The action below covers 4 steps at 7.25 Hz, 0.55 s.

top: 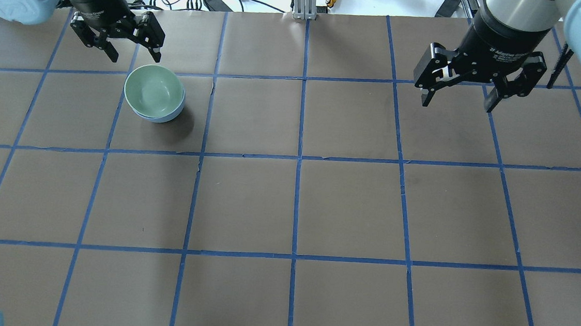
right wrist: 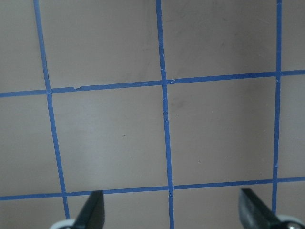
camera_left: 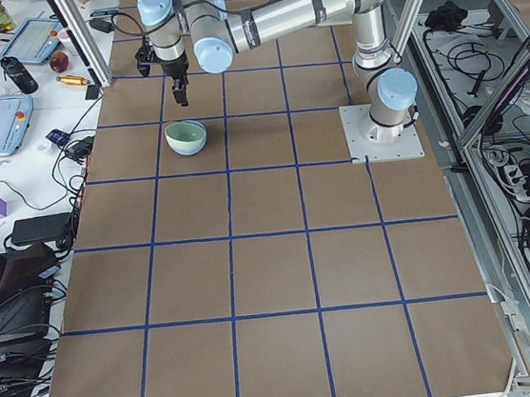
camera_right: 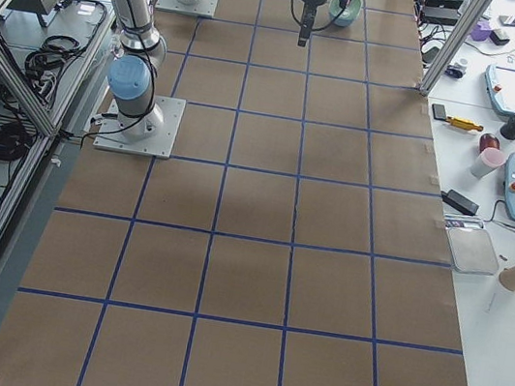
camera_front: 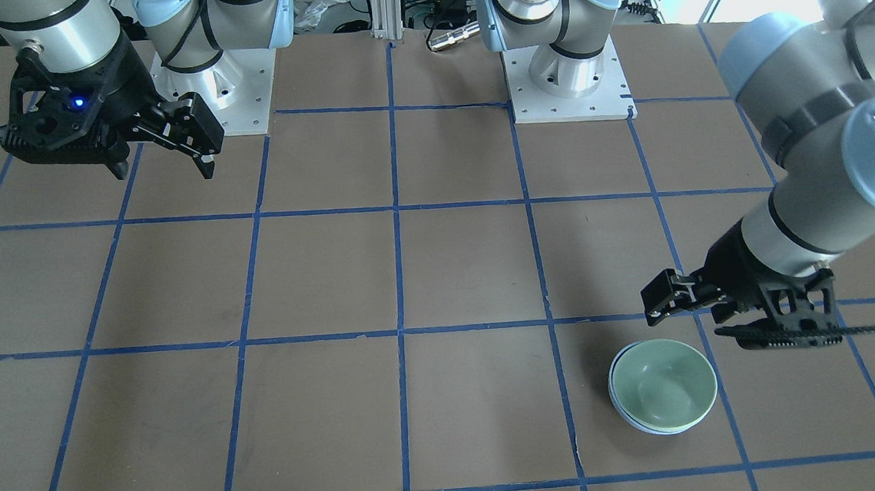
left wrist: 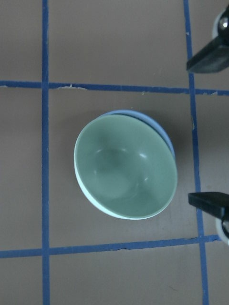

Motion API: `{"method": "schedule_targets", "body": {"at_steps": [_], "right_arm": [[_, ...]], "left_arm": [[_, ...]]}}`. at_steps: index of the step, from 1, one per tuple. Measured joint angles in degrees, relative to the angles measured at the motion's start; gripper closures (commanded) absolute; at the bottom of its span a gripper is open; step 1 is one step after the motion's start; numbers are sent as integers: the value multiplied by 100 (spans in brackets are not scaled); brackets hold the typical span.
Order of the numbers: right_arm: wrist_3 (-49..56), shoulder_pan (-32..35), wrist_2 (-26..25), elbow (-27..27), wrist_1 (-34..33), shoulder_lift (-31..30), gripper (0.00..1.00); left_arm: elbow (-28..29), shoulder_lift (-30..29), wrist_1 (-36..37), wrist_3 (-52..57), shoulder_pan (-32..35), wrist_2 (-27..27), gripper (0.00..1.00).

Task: Stack green bowl on blue bowl

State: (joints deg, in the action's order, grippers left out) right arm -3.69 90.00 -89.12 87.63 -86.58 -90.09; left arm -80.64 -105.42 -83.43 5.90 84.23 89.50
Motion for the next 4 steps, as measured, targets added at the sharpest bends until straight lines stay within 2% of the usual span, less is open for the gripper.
{"method": "schedule_targets", "body": {"at_steps": [2,4], "right_arm": [[0,0,0,0,1,0,0],[0,0,0,0,1,0,0]], "left_arm": [[-124,805,-554,-633,545,254,0],[-422,1501,-940,-766,691,270,0]]}}
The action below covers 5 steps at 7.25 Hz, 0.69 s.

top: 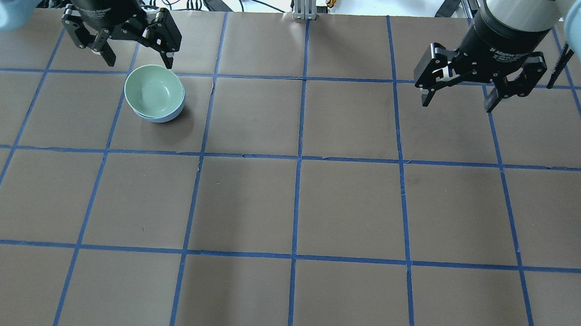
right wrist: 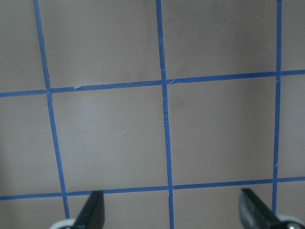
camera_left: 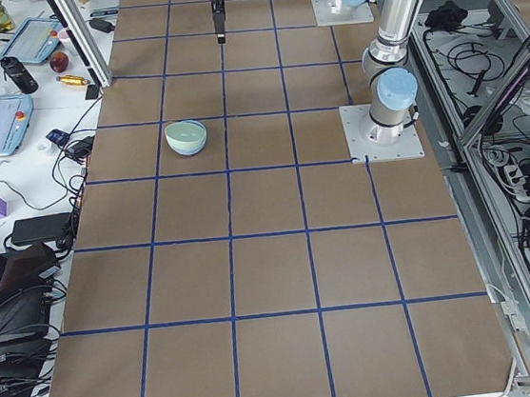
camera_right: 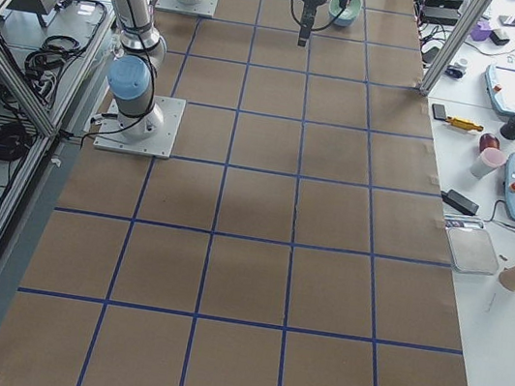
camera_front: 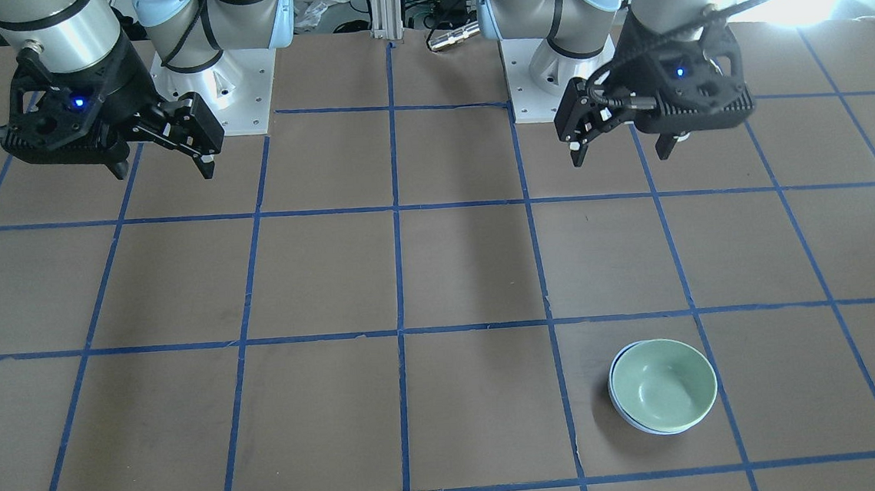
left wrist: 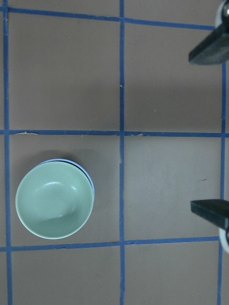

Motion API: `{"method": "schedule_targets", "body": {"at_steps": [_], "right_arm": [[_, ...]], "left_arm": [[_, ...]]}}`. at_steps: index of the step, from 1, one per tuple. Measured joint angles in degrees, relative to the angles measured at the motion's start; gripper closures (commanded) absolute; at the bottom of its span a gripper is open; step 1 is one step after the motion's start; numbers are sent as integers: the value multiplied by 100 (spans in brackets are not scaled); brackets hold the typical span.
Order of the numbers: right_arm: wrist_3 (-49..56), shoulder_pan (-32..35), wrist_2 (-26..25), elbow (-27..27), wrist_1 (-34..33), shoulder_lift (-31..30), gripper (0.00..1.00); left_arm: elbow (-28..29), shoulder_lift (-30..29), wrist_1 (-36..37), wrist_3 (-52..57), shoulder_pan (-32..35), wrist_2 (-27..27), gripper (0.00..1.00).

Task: Stack green bowl on blue bowl

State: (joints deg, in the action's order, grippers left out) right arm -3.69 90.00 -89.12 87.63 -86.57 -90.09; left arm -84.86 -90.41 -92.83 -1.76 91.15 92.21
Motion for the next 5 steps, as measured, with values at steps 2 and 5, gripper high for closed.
{"method": "schedule_targets", "body": {"at_steps": [2,5], "right_arm": [[0,0,0,0,-1,0,0],[0,0,0,0,-1,0,0]], "left_arm": [[-343,316,92,192,-32,3,0],[-461,279,730,332,-59,-39,0]]}}
